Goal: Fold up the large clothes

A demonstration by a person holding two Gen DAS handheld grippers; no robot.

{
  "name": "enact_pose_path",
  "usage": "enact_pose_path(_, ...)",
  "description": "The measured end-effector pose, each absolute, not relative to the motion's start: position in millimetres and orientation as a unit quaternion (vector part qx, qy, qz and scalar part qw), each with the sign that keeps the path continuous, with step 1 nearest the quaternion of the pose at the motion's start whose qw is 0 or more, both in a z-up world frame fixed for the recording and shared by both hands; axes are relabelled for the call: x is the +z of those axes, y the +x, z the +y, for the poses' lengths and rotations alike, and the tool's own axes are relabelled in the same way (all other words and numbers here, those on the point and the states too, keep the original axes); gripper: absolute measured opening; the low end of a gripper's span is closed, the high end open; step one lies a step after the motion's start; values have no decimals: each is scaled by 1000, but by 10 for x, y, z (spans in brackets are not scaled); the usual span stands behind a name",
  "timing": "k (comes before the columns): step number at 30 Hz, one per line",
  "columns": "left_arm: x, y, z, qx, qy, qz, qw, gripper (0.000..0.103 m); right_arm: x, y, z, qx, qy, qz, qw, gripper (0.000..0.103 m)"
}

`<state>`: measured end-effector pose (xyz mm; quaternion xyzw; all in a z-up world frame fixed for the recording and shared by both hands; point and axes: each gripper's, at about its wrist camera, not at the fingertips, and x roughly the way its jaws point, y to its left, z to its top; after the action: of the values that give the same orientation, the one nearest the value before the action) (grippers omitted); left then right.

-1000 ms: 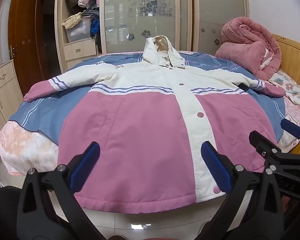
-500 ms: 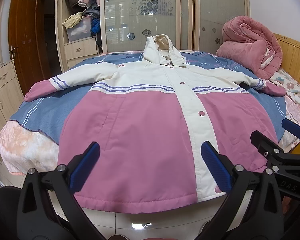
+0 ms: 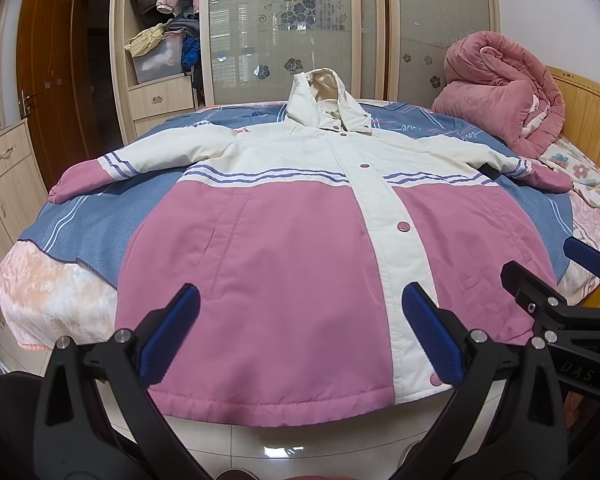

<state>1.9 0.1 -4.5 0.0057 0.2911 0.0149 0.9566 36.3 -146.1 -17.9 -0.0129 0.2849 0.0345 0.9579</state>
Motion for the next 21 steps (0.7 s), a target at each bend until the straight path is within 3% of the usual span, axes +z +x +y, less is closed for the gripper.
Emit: enact_pose_path(21, -79, 20, -17, 15, 5, 293, 956, 101, -217, 365, -1479, 35, -11, 286, 957, 102)
